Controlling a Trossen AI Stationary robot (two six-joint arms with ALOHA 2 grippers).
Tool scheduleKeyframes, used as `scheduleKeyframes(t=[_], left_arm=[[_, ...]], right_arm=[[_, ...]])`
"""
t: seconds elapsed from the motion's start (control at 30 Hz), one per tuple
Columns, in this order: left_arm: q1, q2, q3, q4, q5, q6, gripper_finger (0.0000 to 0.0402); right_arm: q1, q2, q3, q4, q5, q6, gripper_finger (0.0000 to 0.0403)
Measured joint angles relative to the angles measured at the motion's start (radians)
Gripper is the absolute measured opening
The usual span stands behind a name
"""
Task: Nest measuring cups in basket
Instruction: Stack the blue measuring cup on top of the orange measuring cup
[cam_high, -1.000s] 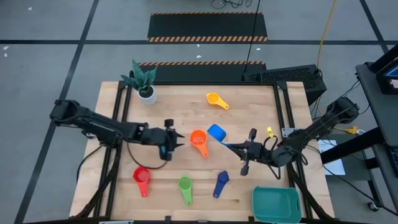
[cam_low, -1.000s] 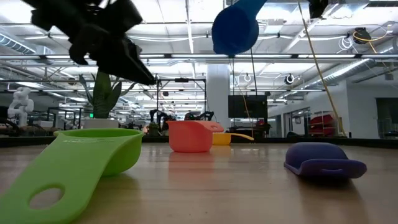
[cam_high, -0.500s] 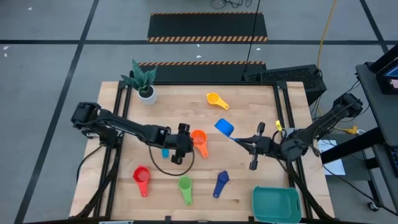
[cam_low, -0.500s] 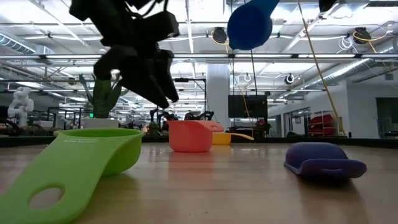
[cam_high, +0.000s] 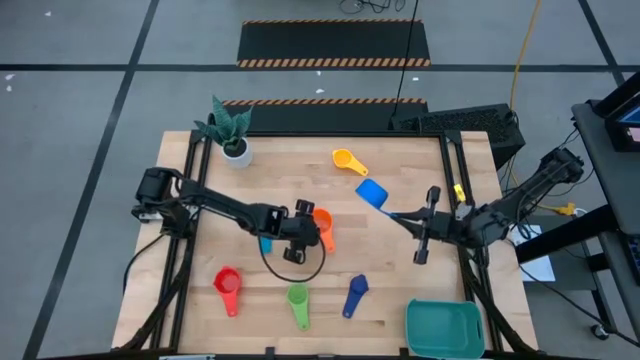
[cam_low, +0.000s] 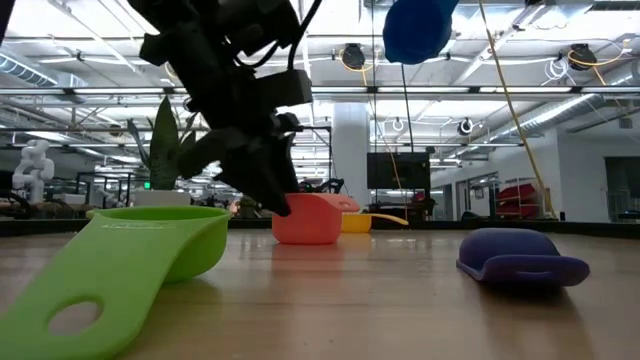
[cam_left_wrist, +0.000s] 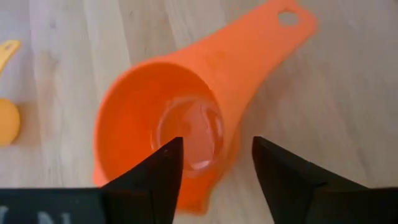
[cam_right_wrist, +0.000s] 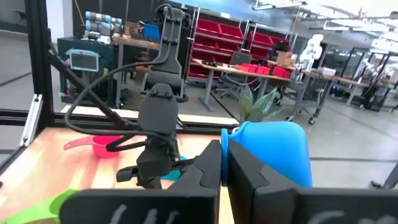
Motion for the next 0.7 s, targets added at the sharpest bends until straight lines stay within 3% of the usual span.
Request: scheduleKeyframes(t=[0.37, 0.53, 0.7], left_arm=[[0.062, 0.0, 0.0, -0.007, 0.08, 0.008, 0.0014], [0.078, 0.0, 0.001, -0.003, 0.086, -0.076, 0.0028], [0.107, 0.0, 0.057, -0.069, 0.096, -0.256, 0.0034]], right_arm=[[0.0, -0.091, 0.0, -0.024, 0.0, -0.116, 0.0], [0.0, -0.123, 0.0, -0.05, 0.0, -0.136, 0.0], [-0.003, -0.128, 0.0, -0.05, 0.0, -0.14, 0.0]])
